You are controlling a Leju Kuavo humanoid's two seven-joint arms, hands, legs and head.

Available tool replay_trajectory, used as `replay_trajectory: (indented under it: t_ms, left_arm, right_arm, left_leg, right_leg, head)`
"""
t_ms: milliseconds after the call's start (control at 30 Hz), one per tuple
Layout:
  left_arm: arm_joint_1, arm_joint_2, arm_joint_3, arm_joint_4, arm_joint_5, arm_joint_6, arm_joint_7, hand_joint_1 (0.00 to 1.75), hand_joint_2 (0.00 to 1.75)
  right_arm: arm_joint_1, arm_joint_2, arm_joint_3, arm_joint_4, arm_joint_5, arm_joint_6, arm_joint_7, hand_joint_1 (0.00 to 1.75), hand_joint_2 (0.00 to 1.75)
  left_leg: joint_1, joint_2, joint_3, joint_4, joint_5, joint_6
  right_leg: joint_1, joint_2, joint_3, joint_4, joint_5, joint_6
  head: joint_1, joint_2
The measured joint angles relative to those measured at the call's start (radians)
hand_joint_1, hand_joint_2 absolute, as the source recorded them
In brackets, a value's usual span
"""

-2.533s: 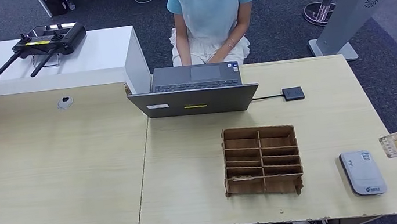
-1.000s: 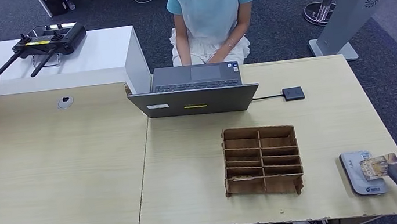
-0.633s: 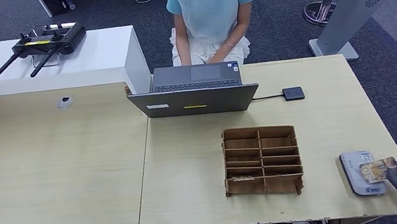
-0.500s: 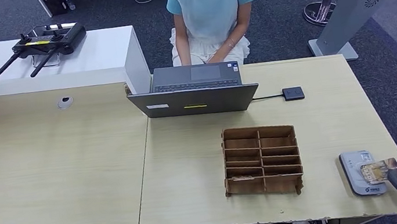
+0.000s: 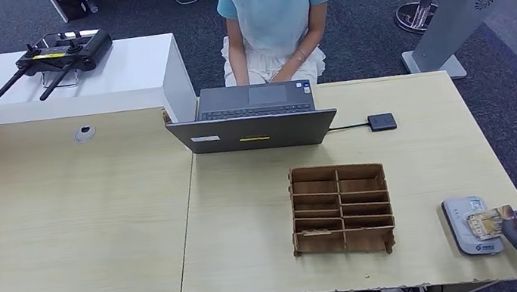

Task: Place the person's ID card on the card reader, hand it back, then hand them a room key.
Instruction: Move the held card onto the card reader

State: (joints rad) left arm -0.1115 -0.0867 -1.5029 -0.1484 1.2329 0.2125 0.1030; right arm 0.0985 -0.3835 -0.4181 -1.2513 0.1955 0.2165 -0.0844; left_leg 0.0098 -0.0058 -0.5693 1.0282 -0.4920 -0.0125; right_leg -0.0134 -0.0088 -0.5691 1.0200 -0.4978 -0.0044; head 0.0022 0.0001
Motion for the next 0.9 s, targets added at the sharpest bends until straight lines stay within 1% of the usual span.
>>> replay_trajectory:
  t_ms: [400,567,700,900]
  left_arm:
    - [0.000,0.000,0.000,0.000,-0.003,-0.001,0.003,0.00,0.00]
    - [0.000,0.000,0.000,0.000,0.003,0.000,0.003,0.00,0.00]
    - [0.000,0.000,0.000,0.000,0.009,0.004,0.003,0.00,0.00]
    - [0.000,0.000,0.000,0.000,0.018,0.004,0.003,0.00,0.00]
  right_arm:
    - [-0.007,0.002,0.000,-0.006,0.001,-0.017,-0.005,1.75,1.75]
    - [-0.011,0.001,-0.007,-0.048,-0.017,-0.031,-0.008,1.75,1.75]
    - [-0.016,-0.018,-0.015,-0.112,-0.050,-0.038,-0.002,1.75,1.75]
    - [-0.037,-0.068,-0.019,-0.220,-0.104,-0.065,0.012,1.75,1.75]
  left_leg:
    - [0.000,0.000,0.000,0.000,0.000,0.000]
    - [0.000,0.000,0.000,0.000,0.000,0.000]
    - [0.000,0.000,0.000,0.000,0.000,0.000]
    - [0.000,0.000,0.000,0.000,0.000,0.000]
  right_leg:
    - [0.000,0.000,0.000,0.000,0.000,0.000]
    - [0.000,0.000,0.000,0.000,0.000,0.000]
    - [0.000,0.000,0.000,0.000,0.000,0.000]
    - [0.000,0.000,0.000,0.000,0.000,0.000]
  head:
    - [0.000,0.000]
    - [0.000,0.000]
    - [0.000,0.000]
    - [0.000,0.000]
